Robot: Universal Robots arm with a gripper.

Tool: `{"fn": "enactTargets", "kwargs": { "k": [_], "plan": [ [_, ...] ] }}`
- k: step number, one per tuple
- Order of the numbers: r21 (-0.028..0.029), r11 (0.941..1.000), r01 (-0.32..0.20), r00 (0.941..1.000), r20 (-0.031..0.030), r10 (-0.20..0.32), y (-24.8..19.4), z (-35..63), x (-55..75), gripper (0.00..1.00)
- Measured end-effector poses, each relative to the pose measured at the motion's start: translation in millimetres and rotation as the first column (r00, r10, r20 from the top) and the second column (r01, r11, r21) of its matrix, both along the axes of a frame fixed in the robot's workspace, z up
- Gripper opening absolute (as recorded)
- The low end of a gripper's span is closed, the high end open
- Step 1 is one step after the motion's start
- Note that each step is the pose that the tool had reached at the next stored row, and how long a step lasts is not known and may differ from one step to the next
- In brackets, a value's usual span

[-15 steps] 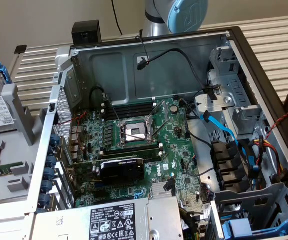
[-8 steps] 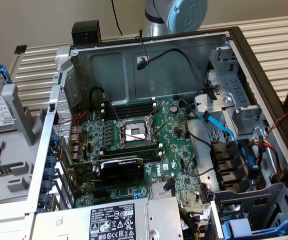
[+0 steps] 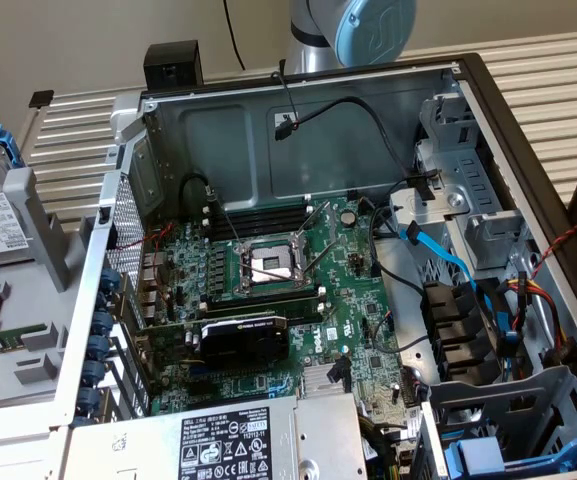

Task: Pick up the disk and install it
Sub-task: 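Pick up the disk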

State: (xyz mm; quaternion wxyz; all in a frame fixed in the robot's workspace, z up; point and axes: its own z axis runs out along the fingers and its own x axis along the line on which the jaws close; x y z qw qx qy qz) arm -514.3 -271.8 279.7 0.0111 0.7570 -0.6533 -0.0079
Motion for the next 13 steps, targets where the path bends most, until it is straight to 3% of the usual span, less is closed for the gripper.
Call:
{"fn": "enactTargets", "kwargs": {
  "k": [6,13],
  "plan": [
    [-0.0002,1.0000,0.008,1.0000,-0.0054,-0.008,1.8,-0.2,0.0,0.67],
    [-0.0032,0.9995,0.032,0.9995,-0.0057,-0.032,1.7,-0.3,-0.2,0.67]
  ]
}}
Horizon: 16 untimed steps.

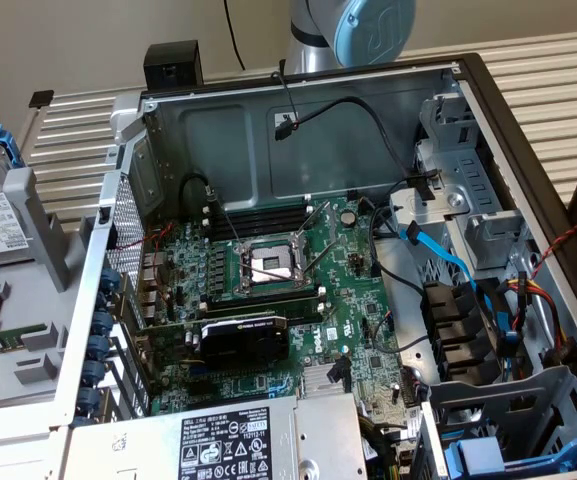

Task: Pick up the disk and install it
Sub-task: 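Pick up the disk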

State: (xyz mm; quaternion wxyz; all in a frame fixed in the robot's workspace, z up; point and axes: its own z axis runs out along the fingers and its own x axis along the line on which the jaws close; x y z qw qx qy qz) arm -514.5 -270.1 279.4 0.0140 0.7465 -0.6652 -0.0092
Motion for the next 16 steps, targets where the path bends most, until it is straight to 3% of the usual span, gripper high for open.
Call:
{"fn": "enactTargets", "kwargs": {
  "k": [2,7,8,9,12,16],
  "plan": [
    [-0.0029,1.0000,0.000,1.0000,0.0016,0.000,-0.1,-0.2,-0.1,0.67],
    [-0.0176,0.9998,0.000,0.9998,0.0187,0.000,-0.3,-0.9,-0.1,0.65],
    [-0.0185,0.9998,0.000,0.9998,0.0215,0.000,-0.3,-1.2,-0.1,0.65],
    [-0.0186,0.9998,0.000,0.9997,0.0236,0.000,-0.3,-1.4,-0.1,0.58],
    [-0.0191,0.9998,0.003,0.9996,0.0277,-0.003,-0.3,-2.5,-0.4,0.58],
    [-0.0192,0.9995,0.025,0.9993,0.0281,-0.024,-0.3,-3.1,-0.7,0.58]
  ]
}}
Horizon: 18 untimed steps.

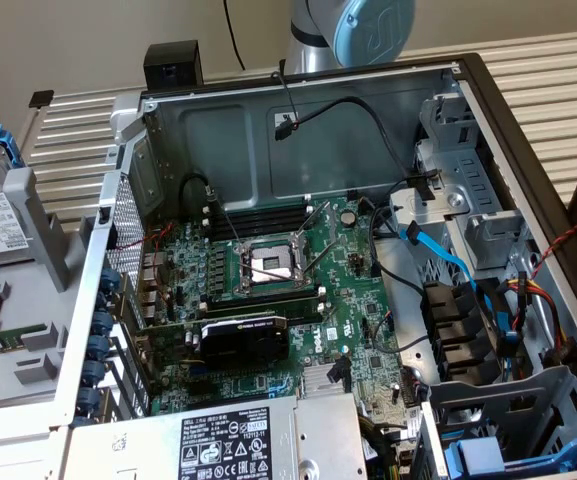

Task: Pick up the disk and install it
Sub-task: 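Pick up the disk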

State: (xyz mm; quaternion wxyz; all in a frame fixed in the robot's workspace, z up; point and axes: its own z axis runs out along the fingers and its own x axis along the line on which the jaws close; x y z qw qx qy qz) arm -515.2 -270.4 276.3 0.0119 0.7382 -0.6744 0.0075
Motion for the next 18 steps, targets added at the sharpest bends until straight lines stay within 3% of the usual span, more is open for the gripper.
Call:
{"fn": "enactTargets", "kwargs": {
  "k": [10,13,15,18],
  "plan": [
    [0.0038,0.9998,0.022,0.9998,0.0000,-0.022,0.0,-1.7,-0.1,0.58],
    [0.0044,0.9997,0.023,0.9997,-0.0001,-0.023,0.0,-2.0,-0.1,0.50],
    [0.0047,0.9997,0.023,0.9997,-0.0001,-0.023,0.0,-2.1,-0.1,0.38],
    [0.0045,0.9997,0.023,0.9997,0.0001,-0.023,0.0,-2.1,-0.1,0.37]
  ]
}}
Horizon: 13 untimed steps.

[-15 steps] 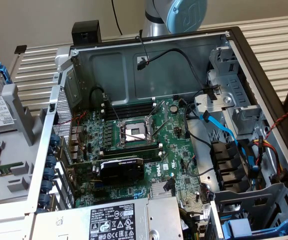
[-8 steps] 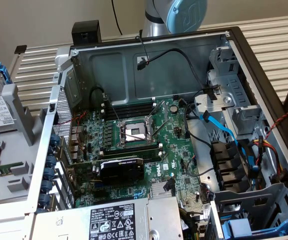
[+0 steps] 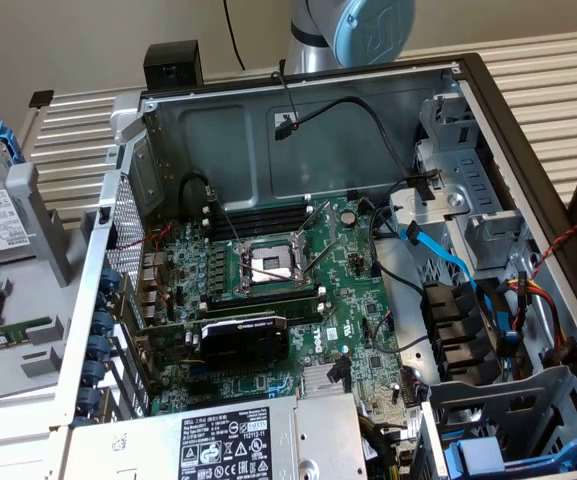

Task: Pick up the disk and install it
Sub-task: 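Pick up the disk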

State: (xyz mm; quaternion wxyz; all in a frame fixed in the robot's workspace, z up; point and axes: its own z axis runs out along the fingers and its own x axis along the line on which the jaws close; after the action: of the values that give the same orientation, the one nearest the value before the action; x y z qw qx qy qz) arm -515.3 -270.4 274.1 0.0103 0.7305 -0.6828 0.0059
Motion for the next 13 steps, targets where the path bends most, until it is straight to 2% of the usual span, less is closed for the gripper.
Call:
{"fn": "enactTargets", "kwargs": {
  "k": [7,13],
  "plan": [
    [0.0000,1.0000,0.000,1.0000,0.0010,0.000,0.0,2.0,-0.3,0.37],
    [0.0000,1.0000,0.000,0.9999,0.0109,0.000,0.0,9.1,-0.4,0.37]
  ]
}}
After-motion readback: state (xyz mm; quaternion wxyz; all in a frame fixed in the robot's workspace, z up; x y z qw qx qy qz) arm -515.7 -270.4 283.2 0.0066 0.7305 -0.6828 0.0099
